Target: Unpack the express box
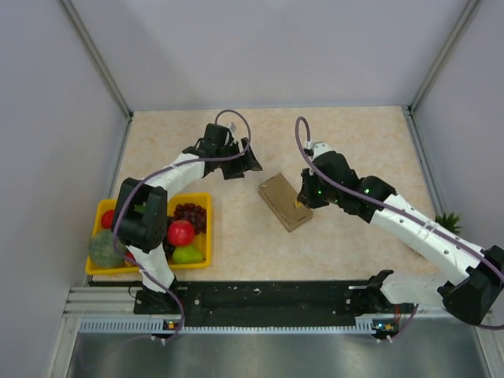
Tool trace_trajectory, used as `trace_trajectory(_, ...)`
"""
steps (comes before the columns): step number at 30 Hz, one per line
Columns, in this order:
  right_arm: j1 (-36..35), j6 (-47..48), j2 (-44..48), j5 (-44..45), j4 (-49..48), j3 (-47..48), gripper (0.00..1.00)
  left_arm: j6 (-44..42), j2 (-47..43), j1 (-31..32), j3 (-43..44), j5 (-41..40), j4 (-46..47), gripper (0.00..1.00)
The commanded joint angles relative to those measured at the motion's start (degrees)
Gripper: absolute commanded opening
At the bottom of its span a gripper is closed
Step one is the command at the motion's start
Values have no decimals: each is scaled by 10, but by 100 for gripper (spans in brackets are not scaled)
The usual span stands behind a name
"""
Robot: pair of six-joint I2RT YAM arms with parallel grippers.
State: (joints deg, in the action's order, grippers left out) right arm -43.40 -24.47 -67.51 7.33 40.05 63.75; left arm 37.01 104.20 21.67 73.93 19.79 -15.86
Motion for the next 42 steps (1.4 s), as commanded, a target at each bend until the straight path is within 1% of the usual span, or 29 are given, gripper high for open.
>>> trace_trajectory(1,-3,23,-12,-22,-55,4,0,-8,-29,7,-13,59,24,79)
trace_trajectory(5,-3,38,-23,-33,-126,-21,0,12,-39,18,-53,90,64,79)
trace_trajectory(6,-3,39,-26,-22,-132,-21,0,15,-37,27,-59,90,63,79)
trace_trajectory(10,-4,57,-39,-28,-152,-20,0,28,-21,50,-63,91,65,78)
trace_trajectory(13,-3,64,-47,-23,-163,-24,0,40,-7,62,-63,91,65,73)
trace_trajectory(14,-4,66,-53,-23,-167,-26,0,44,-2,64,-63,91,65,69)
trace_trajectory(17,-3,66,-61,-34,-187,-35,0,46,13,64,-54,92,70,62)
trace_trajectory(21,-3,67,-77,-33,-218,-49,0,32,39,64,-29,81,58,56)
trace_trajectory(27,-4,72,-80,-19,-292,-92,0,-4,72,64,19,44,17,52)
trace_trajectory(32,-6,73,-78,-8,-368,-126,0,-39,87,64,37,31,5,51)
trace_trajectory(38,-12,67,-88,36,-421,-150,0,-56,109,64,46,29,-21,50)
trace_trajectory(42,-13,64,-100,35,-450,-153,0,-62,109,64,43,24,-27,50)
